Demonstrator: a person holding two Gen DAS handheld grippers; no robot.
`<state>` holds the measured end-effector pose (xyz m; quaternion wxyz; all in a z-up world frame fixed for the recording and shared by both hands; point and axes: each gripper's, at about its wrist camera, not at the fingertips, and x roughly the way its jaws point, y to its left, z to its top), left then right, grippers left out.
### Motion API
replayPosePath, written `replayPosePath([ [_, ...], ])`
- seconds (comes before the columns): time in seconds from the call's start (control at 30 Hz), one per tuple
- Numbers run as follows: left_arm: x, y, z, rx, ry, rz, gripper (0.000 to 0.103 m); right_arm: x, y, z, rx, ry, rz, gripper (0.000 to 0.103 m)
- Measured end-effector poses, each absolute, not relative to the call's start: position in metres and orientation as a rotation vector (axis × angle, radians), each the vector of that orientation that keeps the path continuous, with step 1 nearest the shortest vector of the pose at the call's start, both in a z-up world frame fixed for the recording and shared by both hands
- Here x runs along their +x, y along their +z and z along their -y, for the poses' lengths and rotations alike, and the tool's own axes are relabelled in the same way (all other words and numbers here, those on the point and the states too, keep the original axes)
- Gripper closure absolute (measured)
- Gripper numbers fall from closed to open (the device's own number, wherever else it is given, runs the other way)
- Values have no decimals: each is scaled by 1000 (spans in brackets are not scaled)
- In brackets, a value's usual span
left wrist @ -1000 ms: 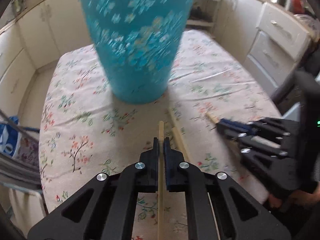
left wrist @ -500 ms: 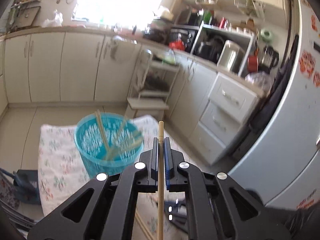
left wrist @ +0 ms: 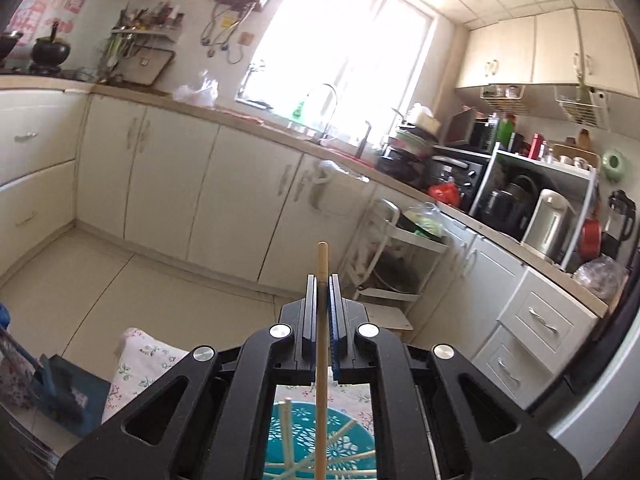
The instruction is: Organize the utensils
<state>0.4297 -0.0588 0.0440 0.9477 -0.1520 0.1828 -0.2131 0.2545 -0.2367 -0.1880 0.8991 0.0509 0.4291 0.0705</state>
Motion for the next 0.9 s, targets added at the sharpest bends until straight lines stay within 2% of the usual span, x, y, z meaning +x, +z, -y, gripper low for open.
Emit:
replayPosePath([
  [0.43,428,-12,59,-248,-386,-456,98,253,-189,238,127,154,-889,97],
  [0.9,428,-13,37,-295,-443,-522,98,252,-188,236,123,150,-889,97],
])
